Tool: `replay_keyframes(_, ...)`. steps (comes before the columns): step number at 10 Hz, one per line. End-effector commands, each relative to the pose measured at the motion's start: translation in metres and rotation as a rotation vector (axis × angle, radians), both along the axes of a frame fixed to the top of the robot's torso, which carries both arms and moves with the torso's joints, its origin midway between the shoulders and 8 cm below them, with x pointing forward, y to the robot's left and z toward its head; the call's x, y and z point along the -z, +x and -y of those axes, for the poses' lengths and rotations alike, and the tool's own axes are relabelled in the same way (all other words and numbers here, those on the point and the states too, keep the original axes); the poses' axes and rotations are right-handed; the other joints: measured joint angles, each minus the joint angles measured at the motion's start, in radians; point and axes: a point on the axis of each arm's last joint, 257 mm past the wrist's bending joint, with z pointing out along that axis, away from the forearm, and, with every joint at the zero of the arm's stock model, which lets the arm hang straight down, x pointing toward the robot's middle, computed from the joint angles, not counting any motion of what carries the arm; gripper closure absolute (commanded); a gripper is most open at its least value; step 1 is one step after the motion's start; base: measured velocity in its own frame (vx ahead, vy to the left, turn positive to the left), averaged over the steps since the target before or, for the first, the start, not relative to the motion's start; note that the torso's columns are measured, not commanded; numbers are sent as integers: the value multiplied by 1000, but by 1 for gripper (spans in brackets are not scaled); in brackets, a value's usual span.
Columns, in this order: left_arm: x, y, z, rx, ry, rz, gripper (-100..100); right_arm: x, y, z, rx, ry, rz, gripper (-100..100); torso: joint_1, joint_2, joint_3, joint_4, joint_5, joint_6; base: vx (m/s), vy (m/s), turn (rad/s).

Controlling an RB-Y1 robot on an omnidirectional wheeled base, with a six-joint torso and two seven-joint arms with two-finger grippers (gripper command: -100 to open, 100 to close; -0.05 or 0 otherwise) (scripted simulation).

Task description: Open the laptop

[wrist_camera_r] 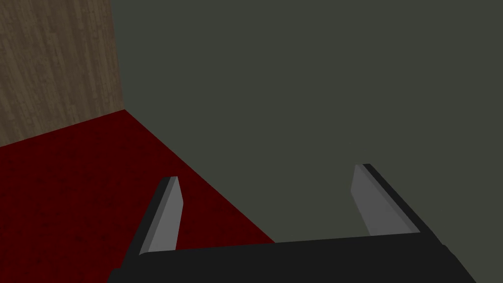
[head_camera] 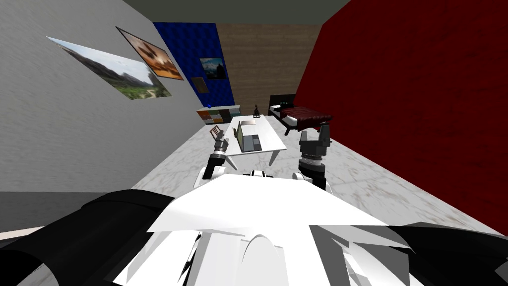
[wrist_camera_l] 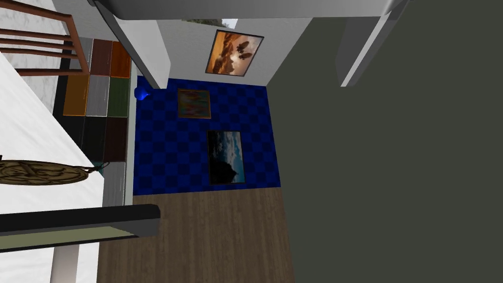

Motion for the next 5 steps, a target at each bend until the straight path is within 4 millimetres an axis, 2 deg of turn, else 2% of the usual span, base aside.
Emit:
replay_keyframes(1,12,4,-5,-15,19,-51,-100,0,0,0,0,0,0,0,0,1,0,0,0,0,20,-54,-16)
replay_keyframes(5,33,9,-14,-37,55,-134,-100,0,0,0,0,0,0,0,0,1,1,0,0,0,16,-47,-17)
